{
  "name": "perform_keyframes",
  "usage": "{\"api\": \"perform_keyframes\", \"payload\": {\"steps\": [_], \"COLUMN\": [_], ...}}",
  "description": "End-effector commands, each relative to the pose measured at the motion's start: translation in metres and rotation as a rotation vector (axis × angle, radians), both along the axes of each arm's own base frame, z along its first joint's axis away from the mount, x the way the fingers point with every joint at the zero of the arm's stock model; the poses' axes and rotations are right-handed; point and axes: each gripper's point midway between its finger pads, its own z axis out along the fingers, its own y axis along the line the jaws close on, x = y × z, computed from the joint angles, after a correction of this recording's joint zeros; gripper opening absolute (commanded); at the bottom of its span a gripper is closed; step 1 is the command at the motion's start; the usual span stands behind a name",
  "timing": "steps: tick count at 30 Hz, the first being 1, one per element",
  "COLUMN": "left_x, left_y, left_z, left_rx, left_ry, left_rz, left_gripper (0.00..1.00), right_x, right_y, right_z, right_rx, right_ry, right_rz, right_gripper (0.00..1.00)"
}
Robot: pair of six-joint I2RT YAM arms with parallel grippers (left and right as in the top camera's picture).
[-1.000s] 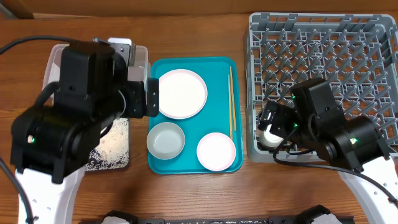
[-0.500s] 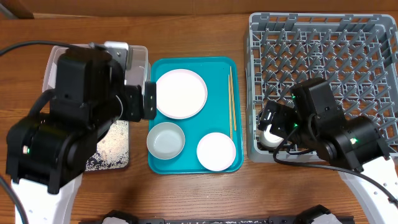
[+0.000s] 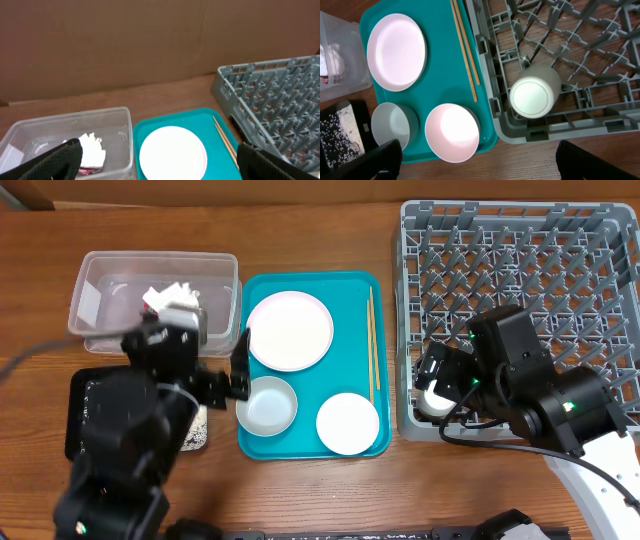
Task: Sort waste into correct bins and load items into the dishwasher
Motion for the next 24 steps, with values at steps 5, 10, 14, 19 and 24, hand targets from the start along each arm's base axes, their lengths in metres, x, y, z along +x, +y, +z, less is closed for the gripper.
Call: {"api": "perform_keyframes", "payload": {"steps": [5, 10, 14, 19, 24], "left_x": [-0.033, -0.043, -0.045, -0.042, -0.034], "left_y": [0.020, 0.030, 0.031, 0.030, 0.029], "left_z": [-0.053, -0.086, -0.115, -0.150, -0.179], "left_rx": [0.010, -0.014, -0.025, -0.069, -0.094], "left_ry": [-0.096, -0.158, -0.197, -0.209, -0.202], "left_rz": [0.024, 0.057, 0.058, 0.066, 0.070], "left_gripper": [1.00, 1.00, 1.00, 1.00, 1.00], "right_x": [0.003, 0.003, 0.003, 0.003, 0.003], "right_y": [-0.001, -0.001, -0.001, -0.001, -0.001], "right_z": [0.006, 0.006, 0.006, 0.006, 0.006], "right_rx": [-0.004, -0.003, -0.003, -0.003, -0.003], "right_ry": [-0.025, -0.025, -0.025, -0.025, -0.025], "right_rz": [-0.006, -0.005, -0.005, -0.005, -0.005], "right_gripper": [1.00, 1.00, 1.00, 1.00, 1.00]}}
